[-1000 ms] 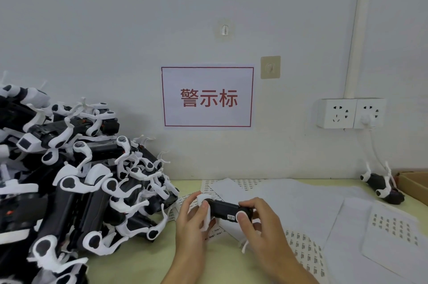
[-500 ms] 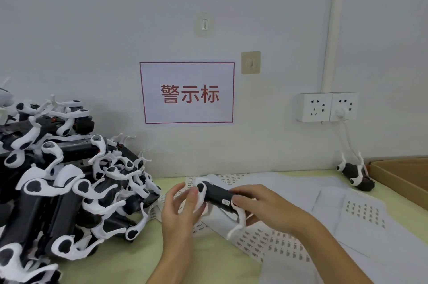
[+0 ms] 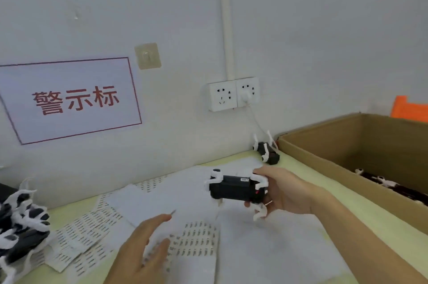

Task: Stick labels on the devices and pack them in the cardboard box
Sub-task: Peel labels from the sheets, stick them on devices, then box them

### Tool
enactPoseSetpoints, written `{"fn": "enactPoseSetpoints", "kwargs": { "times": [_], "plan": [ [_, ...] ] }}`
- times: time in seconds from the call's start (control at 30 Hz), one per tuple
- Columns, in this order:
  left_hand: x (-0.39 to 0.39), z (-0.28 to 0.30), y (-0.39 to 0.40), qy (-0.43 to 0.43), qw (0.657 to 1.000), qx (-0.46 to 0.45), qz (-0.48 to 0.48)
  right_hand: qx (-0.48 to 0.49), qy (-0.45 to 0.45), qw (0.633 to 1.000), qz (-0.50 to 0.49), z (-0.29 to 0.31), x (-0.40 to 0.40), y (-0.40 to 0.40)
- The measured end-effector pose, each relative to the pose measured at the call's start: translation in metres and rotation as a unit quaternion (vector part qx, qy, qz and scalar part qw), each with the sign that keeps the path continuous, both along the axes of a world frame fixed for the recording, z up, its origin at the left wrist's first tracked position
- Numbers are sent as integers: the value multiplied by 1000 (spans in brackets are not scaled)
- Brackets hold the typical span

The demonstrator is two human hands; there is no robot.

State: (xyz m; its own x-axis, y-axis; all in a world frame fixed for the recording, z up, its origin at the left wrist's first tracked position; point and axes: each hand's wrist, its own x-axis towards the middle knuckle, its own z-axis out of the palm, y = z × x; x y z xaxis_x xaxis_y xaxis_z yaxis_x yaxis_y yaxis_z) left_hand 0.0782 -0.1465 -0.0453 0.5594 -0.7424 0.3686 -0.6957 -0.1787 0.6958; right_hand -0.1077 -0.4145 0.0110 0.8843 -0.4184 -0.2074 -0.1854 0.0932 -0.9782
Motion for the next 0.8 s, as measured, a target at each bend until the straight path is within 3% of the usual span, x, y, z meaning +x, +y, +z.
{"fn": "enactPoseSetpoints", "kwargs": {
  "times": [0.13, 0.23, 0.4, 0.57, 0.8],
  "plan": [
    [-19, -9, -23, -35, 997, 73, 3, 5, -10, 998, -59, 10, -83, -46],
    [-33, 3, -65, -34, 986, 146, -77, -7, -26, 992, -123, 15, -145, -77],
    [-97, 13, -142, -255, 949, 118, -141, -3, -60, 981, -186, 23, -220, -120],
    [-162, -1, -228, -223, 945, 155, -181, 37, -76, 960, -267, 6, -262, -168],
    [-196, -25, -275, -212, 953, 167, -140, 43, 9, 959, -279, -28, -301, -234]
  ]
}}
